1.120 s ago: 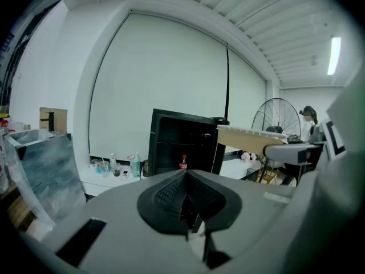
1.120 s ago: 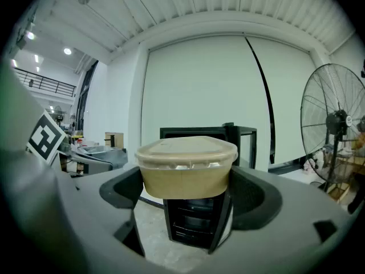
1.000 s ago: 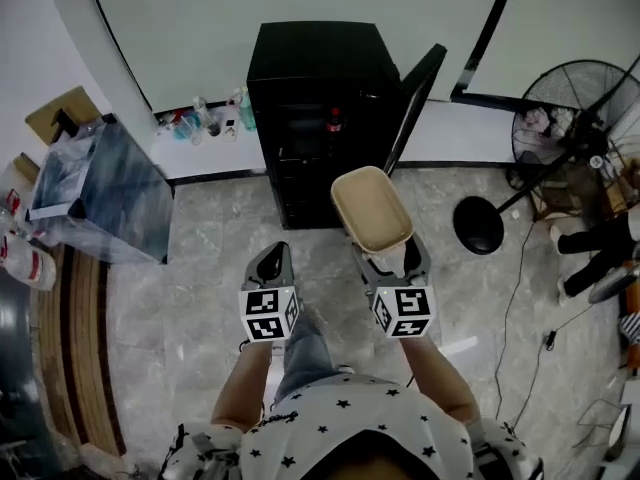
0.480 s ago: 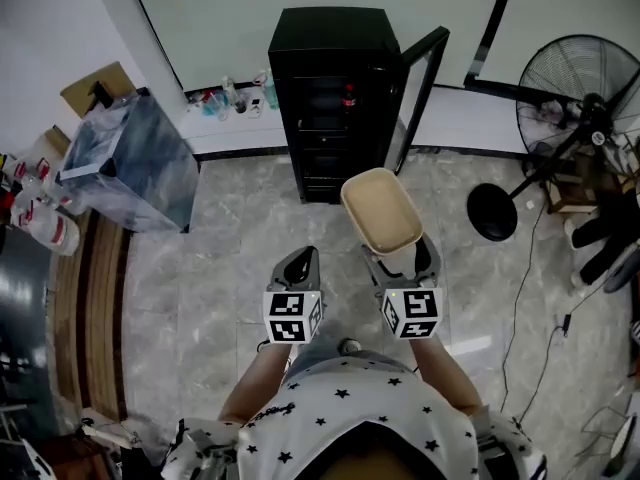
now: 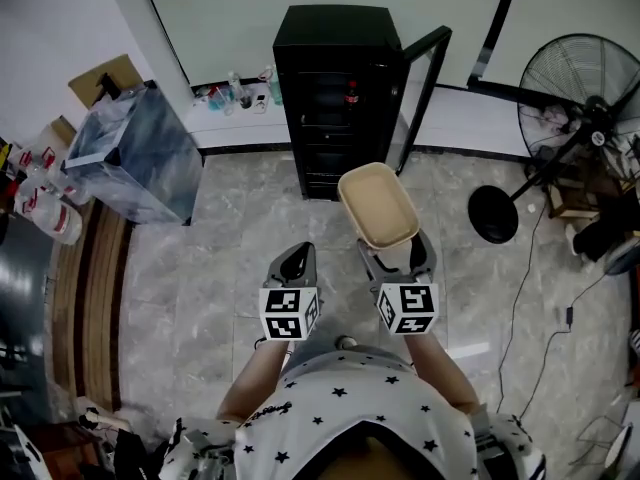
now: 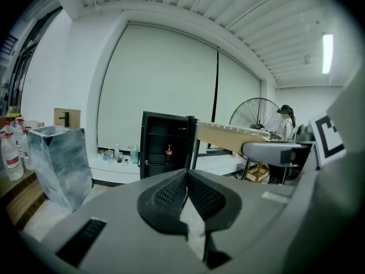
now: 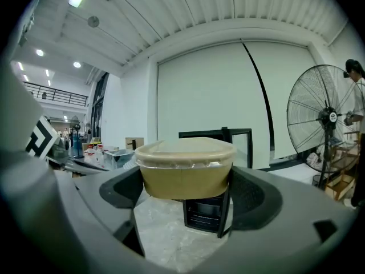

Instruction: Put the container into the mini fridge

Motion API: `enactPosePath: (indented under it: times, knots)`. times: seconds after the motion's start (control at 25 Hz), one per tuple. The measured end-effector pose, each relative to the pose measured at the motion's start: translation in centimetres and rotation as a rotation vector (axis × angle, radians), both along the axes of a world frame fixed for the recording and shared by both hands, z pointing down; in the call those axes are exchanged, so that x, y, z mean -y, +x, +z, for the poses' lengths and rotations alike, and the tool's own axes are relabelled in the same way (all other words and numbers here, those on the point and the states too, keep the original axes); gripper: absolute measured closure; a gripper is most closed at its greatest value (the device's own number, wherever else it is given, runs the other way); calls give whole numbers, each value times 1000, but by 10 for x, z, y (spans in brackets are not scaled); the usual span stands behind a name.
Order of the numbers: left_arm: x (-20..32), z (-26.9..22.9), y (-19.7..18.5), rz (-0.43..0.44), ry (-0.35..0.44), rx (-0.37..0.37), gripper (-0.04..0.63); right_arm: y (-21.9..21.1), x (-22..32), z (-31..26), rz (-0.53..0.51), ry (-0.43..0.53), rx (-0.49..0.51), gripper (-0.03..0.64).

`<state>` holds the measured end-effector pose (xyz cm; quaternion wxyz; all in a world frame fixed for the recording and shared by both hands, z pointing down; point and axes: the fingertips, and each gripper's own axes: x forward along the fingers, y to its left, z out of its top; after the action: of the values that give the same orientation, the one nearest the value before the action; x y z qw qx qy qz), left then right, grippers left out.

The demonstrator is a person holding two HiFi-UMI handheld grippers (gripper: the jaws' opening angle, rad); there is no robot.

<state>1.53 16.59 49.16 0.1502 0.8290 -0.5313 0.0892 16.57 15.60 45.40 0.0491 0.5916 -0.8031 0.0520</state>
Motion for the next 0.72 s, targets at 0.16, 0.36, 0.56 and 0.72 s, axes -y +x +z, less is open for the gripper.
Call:
enactPosePath:
  times: [0.16,0.36,0.56,0.72]
  knots:
    - [-4,0,5,-23,3,3,583,2,-1,0,-33,6,-4,147]
    - [-8,1,7,-50,1,1,583,1,-4,-2,-75,8,4,147]
    - [-9,5,6,-66,-14,-1,583,3,1,-2,-85,3,20,147]
    - [0,9,1,-73,-21,-8,583,1,13,-1,-80,-4,30,147]
